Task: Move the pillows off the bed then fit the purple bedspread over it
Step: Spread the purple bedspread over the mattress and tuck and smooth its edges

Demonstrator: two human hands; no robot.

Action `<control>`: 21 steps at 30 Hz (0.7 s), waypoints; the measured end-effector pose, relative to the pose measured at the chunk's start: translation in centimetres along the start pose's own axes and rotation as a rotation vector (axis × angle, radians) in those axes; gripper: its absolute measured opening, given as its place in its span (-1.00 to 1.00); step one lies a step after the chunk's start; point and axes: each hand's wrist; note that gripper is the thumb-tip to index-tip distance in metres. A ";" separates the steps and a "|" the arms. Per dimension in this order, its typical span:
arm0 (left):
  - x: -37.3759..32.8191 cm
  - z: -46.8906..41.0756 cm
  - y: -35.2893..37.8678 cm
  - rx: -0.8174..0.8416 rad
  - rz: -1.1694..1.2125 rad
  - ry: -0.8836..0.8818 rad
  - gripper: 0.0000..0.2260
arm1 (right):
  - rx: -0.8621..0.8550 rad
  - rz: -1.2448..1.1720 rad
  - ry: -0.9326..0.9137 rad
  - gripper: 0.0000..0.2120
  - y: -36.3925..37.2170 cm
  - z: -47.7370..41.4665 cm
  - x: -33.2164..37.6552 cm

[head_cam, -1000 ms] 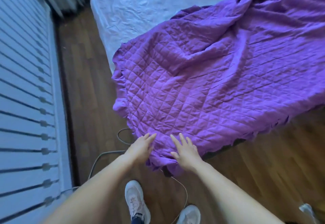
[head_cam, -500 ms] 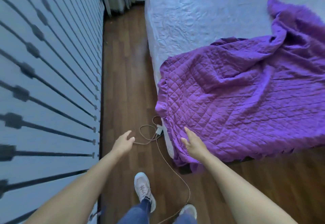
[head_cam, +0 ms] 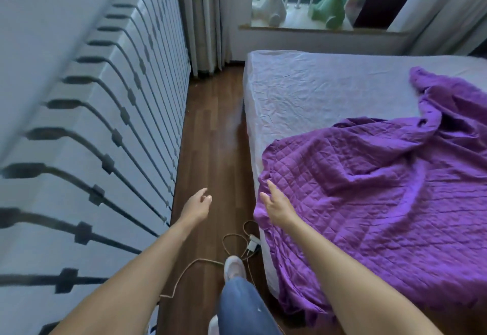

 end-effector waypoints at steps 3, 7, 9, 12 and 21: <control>-2.7 -2.8 -0.6 0.000 0.031 0.022 -0.60 | 0.001 -0.032 -0.023 -0.51 -1.1 -2.9 2.2; -7.3 -7.8 -1.0 0.000 0.034 0.042 -0.60 | -0.021 -0.059 -0.045 -0.51 -3.3 -7.8 4.1; -9.6 -10.2 -1.1 0.006 0.018 0.051 -0.60 | -0.021 -0.058 -0.034 -0.52 -4.9 -10.2 4.5; -13.1 -13.8 -1.3 0.006 0.012 0.085 -0.60 | -0.022 -0.046 0.002 -0.54 -7.7 -14.5 5.1; -20.0 -23.2 -4.1 -0.075 0.026 0.145 -0.62 | -0.003 -0.229 -0.007 -0.52 -12.7 -25.1 11.8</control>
Point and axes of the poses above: each hand's wrist, its own z-axis away from the middle knuckle, its own y-axis out of the palm, x = y × z, and after that the axes turned 12 degrees about z, right-handed
